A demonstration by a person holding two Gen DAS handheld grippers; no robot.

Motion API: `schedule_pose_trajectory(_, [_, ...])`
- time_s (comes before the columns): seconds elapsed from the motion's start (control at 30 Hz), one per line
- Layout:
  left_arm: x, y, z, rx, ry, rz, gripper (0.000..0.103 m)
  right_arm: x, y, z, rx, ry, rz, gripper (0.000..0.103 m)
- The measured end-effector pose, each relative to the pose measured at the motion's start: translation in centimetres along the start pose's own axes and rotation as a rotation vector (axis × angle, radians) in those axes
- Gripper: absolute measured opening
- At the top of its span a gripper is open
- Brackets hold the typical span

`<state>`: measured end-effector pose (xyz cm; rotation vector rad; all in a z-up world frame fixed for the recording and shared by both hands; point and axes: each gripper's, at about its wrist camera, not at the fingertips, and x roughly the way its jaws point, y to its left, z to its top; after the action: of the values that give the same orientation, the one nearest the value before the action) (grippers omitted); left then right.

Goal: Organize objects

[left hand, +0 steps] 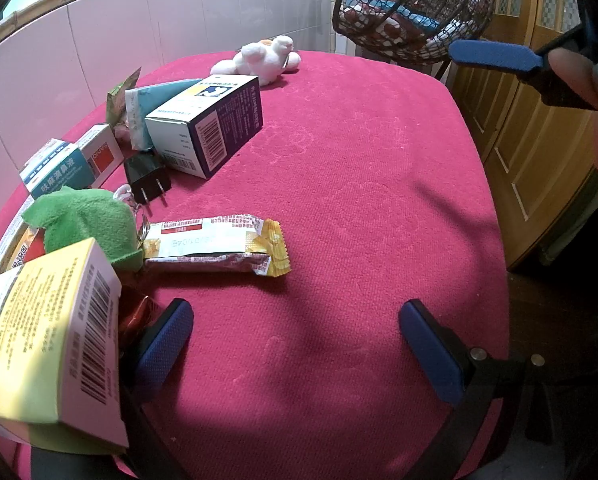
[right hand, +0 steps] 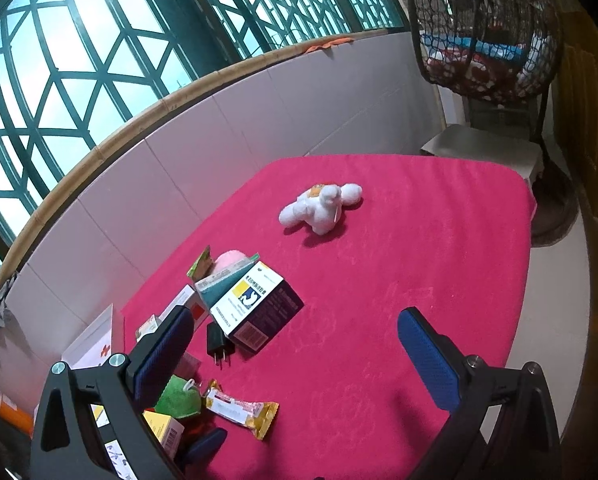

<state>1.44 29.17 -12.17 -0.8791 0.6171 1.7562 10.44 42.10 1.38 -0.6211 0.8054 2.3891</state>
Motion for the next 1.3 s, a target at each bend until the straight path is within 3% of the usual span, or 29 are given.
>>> schedule_pose_trajectory(1.3, [0.0,0.0,0.0,-0.001,0.0,0.001,0.103,-0.2,0.5,-0.4,-0.002,0.005,0.022,0.103])
